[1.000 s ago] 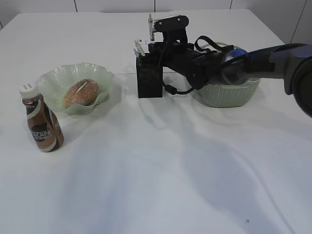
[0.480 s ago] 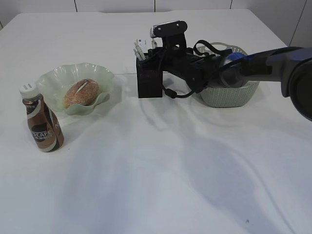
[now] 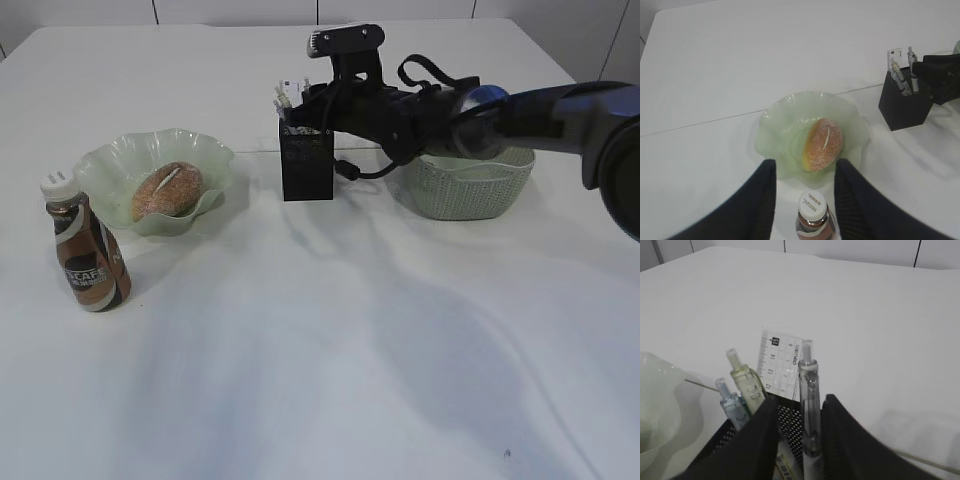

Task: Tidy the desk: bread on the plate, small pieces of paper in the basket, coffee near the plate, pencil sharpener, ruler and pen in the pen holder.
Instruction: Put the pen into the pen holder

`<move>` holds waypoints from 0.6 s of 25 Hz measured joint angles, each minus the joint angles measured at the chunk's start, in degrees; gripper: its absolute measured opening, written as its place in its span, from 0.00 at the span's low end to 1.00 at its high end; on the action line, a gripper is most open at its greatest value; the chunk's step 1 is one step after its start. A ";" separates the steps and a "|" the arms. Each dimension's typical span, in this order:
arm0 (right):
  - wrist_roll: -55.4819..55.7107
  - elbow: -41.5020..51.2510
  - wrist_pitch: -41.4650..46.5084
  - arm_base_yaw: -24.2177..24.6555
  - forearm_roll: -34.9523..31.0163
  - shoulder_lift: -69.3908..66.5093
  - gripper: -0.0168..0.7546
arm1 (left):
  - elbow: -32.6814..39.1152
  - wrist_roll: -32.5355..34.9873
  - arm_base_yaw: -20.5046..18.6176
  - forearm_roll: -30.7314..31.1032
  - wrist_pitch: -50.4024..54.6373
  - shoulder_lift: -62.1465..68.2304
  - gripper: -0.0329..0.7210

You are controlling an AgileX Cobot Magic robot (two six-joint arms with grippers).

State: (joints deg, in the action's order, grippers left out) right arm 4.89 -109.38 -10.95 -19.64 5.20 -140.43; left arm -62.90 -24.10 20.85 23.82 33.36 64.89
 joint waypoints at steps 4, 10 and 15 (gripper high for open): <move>0.24 -1.64 5.92 0.00 0.00 2.69 0.36 | 0.00 0.00 0.00 0.00 -0.10 0.00 0.41; 0.24 -1.64 17.00 0.00 0.00 7.98 0.36 | 0.00 0.00 0.00 0.32 -0.22 0.00 0.41; 0.24 -1.64 25.21 0.00 0.00 13.93 0.36 | 0.00 0.00 0.00 1.39 -0.29 -1.64 0.42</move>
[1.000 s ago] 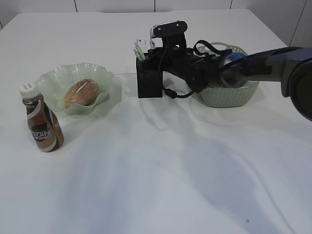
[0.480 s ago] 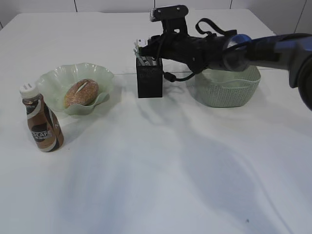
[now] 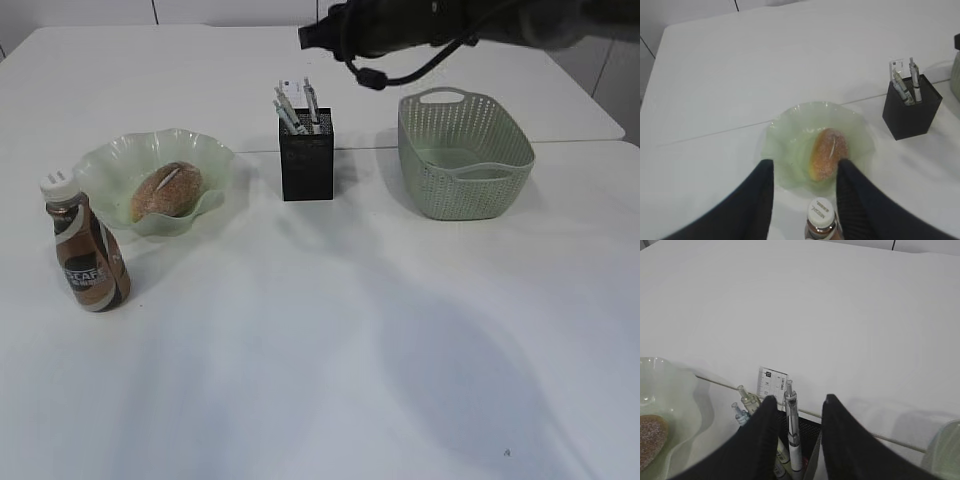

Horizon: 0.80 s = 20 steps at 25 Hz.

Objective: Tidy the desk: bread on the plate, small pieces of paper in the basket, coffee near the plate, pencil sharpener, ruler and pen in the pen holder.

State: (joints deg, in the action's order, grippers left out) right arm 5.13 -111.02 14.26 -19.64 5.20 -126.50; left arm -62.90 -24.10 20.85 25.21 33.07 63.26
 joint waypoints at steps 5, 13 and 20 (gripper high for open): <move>0.03 0.00 7.87 0.00 0.11 7.02 0.36 | 0.00 0.00 0.00 1.37 1.78 -3.79 0.53; 0.26 0.00 18.17 0.00 -0.45 16.62 0.47 | -1.10 0.00 0.00 1.51 11.04 -10.23 0.60; -0.74 -0.10 33.23 0.00 -0.80 26.14 0.48 | -6.89 1.73 0.00 1.64 24.03 -13.60 0.60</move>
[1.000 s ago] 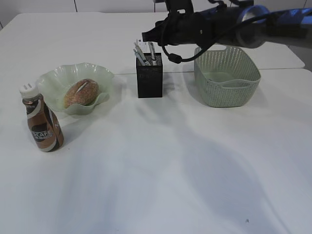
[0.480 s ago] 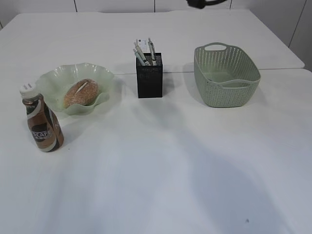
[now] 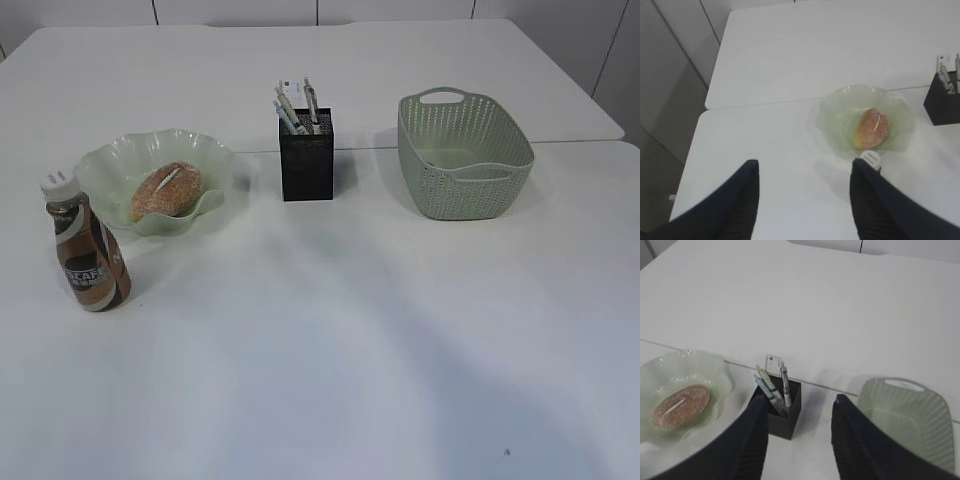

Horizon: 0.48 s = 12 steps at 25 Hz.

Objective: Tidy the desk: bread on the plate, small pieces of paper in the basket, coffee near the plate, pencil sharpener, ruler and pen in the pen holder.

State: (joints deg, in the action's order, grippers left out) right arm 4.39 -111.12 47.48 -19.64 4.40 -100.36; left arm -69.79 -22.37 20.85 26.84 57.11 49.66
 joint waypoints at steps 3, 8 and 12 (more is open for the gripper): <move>-1.48 0.00 5.74 0.00 0.00 2.82 0.48 | -1.68 2.09 0.00 -0.55 6.21 -0.10 0.59; -3.40 0.00 13.53 0.00 -0.77 7.13 0.48 | -2.07 7.80 0.00 -8.31 11.71 -0.10 0.56; -4.39 0.00 16.42 0.00 -2.39 10.37 0.47 | -2.07 12.16 0.00 -13.88 12.36 -0.10 0.55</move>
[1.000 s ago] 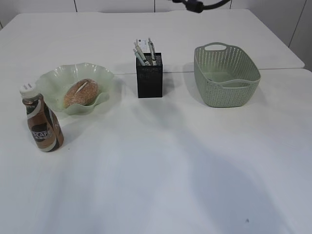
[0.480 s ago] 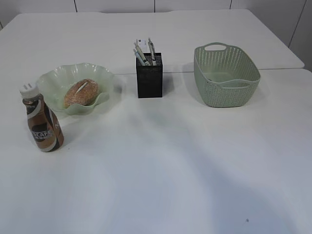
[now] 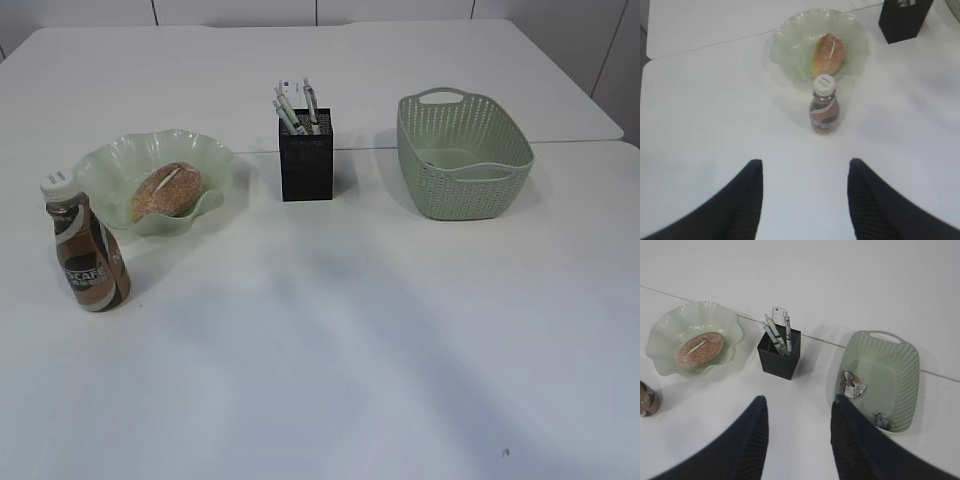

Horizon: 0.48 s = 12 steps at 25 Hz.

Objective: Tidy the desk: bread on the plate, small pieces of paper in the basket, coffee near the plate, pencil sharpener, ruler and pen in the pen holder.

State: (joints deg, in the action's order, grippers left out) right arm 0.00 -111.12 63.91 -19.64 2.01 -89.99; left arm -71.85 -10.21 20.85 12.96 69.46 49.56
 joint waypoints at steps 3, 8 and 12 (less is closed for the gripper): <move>0.00 0.35 1.60 0.00 -0.59 4.25 0.45 | -0.26 0.73 0.00 -0.98 -0.17 0.00 0.55; -0.31 7.87 1.38 0.00 -0.72 11.72 0.44 | -3.18 0.87 0.00 -1.11 -1.47 0.00 0.57; -0.69 17.19 -0.31 0.00 -0.72 19.28 0.44 | -7.59 0.87 0.00 -0.03 -0.06 0.00 0.67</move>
State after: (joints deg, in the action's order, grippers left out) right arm -0.69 -93.93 63.59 -19.64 1.29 -70.71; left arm -79.45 -9.35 20.85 12.94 69.40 49.56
